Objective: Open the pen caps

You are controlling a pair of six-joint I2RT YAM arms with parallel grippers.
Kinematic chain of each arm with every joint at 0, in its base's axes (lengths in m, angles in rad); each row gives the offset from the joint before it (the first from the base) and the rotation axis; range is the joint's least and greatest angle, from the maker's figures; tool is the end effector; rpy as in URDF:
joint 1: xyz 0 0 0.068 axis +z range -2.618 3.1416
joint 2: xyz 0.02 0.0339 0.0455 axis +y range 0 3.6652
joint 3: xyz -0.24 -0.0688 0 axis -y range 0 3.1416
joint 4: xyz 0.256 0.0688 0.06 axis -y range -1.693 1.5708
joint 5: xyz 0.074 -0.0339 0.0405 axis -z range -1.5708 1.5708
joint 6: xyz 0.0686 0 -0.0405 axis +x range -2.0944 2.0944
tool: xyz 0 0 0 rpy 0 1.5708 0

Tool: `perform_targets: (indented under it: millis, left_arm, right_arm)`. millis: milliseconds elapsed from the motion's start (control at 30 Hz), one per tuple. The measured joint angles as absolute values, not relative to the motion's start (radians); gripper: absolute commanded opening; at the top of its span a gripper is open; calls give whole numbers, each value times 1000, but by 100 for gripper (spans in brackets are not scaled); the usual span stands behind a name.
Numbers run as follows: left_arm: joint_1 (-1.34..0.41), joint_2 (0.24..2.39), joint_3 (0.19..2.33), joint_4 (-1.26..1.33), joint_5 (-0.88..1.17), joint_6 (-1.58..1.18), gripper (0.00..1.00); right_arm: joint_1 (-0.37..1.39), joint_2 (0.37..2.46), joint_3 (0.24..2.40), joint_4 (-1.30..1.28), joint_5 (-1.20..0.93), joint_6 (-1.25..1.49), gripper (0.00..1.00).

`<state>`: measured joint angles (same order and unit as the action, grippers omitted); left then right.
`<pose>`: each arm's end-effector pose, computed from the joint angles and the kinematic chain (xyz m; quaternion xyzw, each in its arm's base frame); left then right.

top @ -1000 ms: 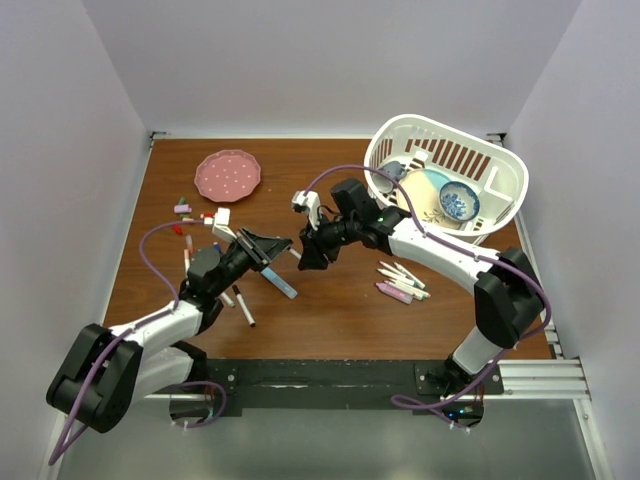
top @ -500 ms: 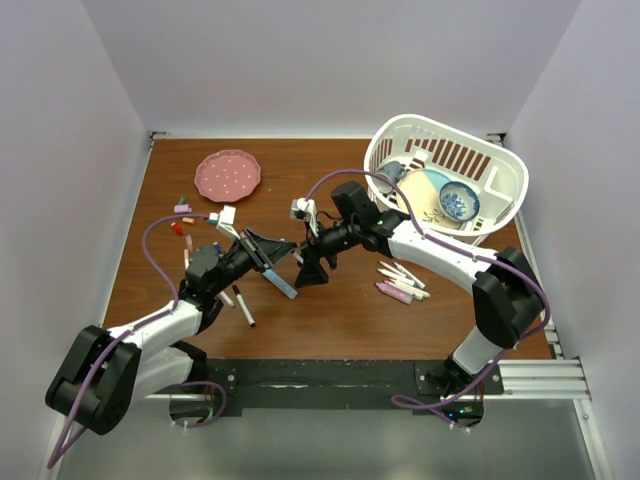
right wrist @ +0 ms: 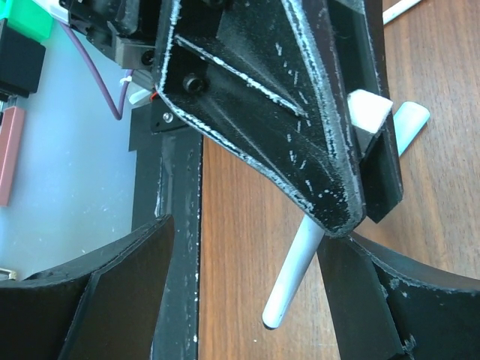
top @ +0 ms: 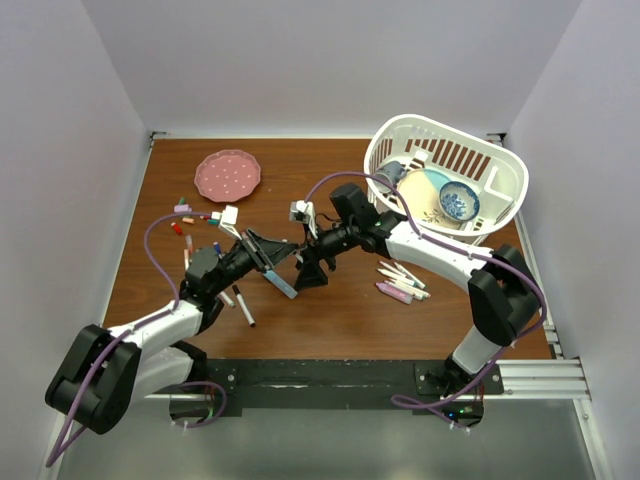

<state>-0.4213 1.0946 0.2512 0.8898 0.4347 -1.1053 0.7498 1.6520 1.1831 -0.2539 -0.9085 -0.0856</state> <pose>0.2264 -0.1331 0.1818 -0.0792 0.6875 -0.5959 0.4074 0.2428 0.3000 0.2137 -0.4972 0.6754 0.4986 0.2191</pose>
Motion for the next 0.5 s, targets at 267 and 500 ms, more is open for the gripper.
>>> perform_targets:
  millis: [267,500]
  left_arm:
    - [-429,1110,251,910,434,-1104,0]
    - [-429,1106,251,913,429,-1089,0]
  right_arm:
    - [750,1663,1173,-216,-877,-22,68]
    - [749,1665,1169,-198,-791,45,0]
